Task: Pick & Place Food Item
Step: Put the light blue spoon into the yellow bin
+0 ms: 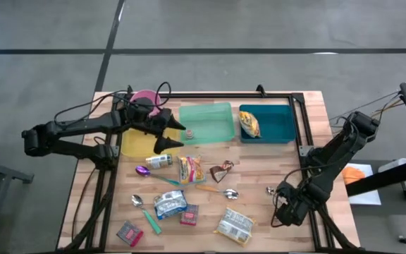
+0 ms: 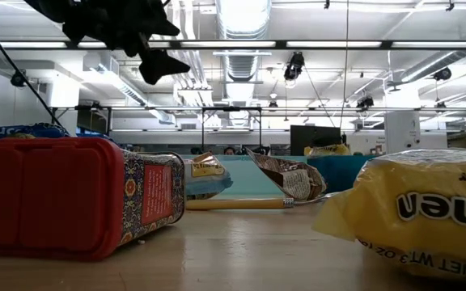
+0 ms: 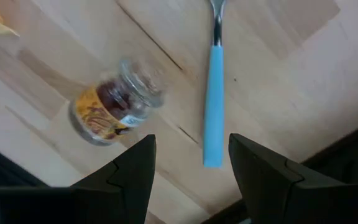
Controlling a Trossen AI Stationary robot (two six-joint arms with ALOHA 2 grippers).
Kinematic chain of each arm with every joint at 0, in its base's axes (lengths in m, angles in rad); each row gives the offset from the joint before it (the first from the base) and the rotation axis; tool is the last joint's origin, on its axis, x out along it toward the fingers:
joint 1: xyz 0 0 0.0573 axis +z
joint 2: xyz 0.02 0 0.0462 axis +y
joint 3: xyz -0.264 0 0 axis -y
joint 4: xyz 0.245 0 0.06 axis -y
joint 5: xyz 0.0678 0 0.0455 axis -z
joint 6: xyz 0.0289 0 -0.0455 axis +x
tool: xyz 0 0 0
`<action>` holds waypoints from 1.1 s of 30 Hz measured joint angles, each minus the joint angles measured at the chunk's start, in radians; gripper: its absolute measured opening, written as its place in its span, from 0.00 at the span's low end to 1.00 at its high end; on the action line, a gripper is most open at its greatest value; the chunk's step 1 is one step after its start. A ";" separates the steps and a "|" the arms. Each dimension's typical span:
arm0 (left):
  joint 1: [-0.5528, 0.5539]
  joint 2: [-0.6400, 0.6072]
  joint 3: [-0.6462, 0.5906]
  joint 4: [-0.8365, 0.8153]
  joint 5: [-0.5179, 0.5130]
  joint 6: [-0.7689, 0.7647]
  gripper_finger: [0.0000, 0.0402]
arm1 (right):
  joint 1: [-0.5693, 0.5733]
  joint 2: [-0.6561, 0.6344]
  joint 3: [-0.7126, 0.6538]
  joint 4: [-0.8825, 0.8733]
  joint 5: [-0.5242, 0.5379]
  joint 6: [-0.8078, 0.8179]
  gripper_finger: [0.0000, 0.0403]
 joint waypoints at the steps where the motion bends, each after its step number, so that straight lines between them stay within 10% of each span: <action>1: -0.002 0.000 0.000 0.003 0.000 0.001 0.99 | 0.000 0.007 0.003 0.001 -0.003 -0.010 0.50; 13: -0.005 0.000 -0.001 0.013 -0.214 -0.011 0.99 | 0.024 0.024 0.033 0.016 0.001 -0.020 0.50; 33: -0.005 0.000 -0.051 0.055 -0.289 -0.033 0.99 | 0.034 0.247 0.034 0.024 -0.003 -0.154 0.50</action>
